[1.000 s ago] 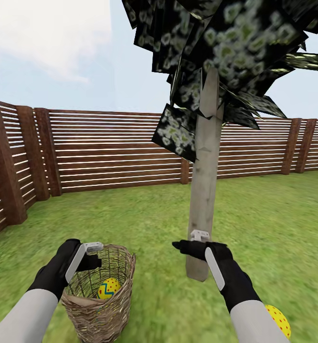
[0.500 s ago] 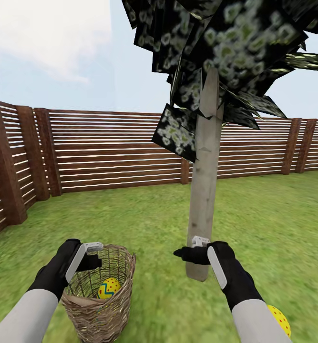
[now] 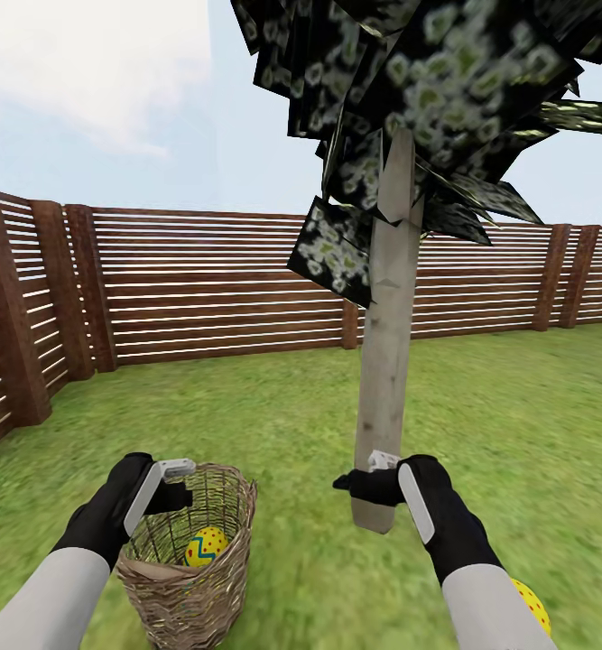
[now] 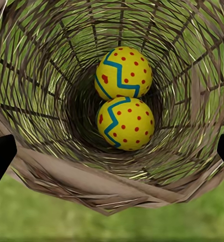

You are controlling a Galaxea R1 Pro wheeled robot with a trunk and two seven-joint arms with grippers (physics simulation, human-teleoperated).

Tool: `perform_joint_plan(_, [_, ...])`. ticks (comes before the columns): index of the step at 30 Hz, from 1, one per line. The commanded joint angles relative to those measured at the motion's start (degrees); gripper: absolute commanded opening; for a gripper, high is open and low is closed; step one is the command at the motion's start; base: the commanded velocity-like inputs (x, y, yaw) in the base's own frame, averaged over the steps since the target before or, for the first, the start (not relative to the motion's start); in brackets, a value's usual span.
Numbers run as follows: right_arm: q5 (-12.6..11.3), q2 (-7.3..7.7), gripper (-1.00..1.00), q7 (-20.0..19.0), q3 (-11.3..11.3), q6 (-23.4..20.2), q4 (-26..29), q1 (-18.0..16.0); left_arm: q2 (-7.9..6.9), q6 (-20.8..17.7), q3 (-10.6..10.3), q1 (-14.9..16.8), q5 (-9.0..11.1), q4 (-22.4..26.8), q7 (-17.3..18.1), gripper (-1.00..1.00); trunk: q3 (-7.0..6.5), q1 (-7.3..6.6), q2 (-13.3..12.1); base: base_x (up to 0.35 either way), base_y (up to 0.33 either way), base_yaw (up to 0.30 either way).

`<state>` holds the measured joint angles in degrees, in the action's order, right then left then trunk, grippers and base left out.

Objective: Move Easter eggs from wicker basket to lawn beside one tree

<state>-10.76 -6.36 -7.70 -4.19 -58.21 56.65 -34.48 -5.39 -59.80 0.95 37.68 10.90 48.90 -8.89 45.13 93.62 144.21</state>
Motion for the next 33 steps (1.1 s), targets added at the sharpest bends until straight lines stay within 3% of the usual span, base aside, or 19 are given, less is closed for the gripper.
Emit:
perform_joint_plan(1, [0.1, -0.06, 1.0, -0.3, -0.2, -0.5, 0.0, 0.0, -0.02, -0.2, 0.0, 0.0, 0.6, 0.1, -0.5, 1.0, 0.07, -0.01, 0.0, 0.0, 0.0, 0.0])
perform_joint_plan(19, [0.1, -0.06, 1.0, -0.2, -0.2, -1.8, 4.2, 0.0, -0.03, -0.2, 0.0, 0.0, 0.6, 0.1, -0.5, 1.0, 0.07, -0.01, 0.0, 0.0, 0.0, 0.0])
perform_joint_plan(33, [0.4, 0.05, 1.0, -0.2, -0.3, -1.8, 2.5, -0.4, -0.05, -0.2, 0.0, 0.0, 0.7, 0.1, -0.5, 1.0, 0.07, -0.01, 0.0, 0.0, 0.0, 0.0])
